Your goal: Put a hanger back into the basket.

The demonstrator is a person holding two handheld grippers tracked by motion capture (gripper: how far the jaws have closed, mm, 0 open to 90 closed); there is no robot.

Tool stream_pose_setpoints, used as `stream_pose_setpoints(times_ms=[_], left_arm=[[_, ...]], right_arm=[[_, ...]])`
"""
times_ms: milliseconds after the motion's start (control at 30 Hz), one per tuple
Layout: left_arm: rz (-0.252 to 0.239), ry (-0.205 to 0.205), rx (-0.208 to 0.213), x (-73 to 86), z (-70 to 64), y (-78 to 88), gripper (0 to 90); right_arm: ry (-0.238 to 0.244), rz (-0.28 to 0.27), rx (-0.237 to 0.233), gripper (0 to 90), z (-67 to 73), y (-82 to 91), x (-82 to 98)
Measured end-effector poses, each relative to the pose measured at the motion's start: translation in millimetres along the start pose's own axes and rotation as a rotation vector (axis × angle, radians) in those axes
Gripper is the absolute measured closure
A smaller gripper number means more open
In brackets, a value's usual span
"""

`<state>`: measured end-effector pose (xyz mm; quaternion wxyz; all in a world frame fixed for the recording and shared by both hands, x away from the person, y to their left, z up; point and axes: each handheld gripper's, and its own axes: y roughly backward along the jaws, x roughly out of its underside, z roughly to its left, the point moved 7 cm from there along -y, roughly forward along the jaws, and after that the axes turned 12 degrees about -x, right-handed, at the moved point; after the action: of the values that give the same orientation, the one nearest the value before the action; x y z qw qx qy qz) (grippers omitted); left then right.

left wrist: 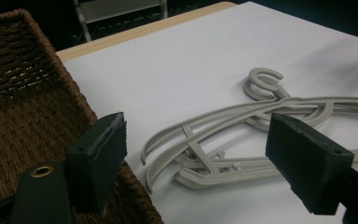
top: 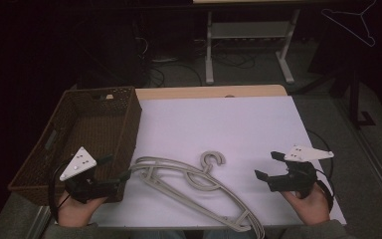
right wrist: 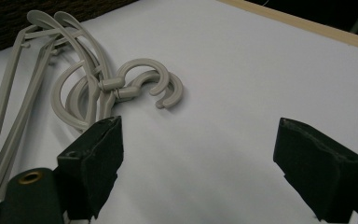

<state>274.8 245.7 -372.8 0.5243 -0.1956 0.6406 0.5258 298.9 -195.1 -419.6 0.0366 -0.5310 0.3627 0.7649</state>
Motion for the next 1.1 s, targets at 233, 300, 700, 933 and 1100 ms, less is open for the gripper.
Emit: stream_pose_setpoints(times_ms=[233, 300, 700, 933, 1100], left_arm=[[0.004, 0.001, 0.001, 0.8, -0.7, 0.6, 19.9], [0.000, 0.005, 0.004, 0.4, -1.4, 0.8, 20.0], [0.033, -0.060, 0.064, -2.4, -23.0, -12.7, 20.9], [0.028, -0.104, 0.114, -16.3, -39.9, -26.4, 22.3], [0.047, -0.142, 0.154, -23.3, -54.7, -41.9, 23.3]], right_arm=[[0.005, -0.002, -0.005, 15.0, -1.6, -0.8, -0.2], [0.006, -0.003, -0.004, 15.0, -1.7, -0.9, -0.5], [-0.011, -0.009, 0.002, 15.0, 0.5, 1.8, -2.5], [-0.005, -0.003, 0.001, 15.0, -1.9, 2.4, -0.7], [-0.013, -0.008, 0.004, 15.0, -3.2, 4.8, -0.9]])
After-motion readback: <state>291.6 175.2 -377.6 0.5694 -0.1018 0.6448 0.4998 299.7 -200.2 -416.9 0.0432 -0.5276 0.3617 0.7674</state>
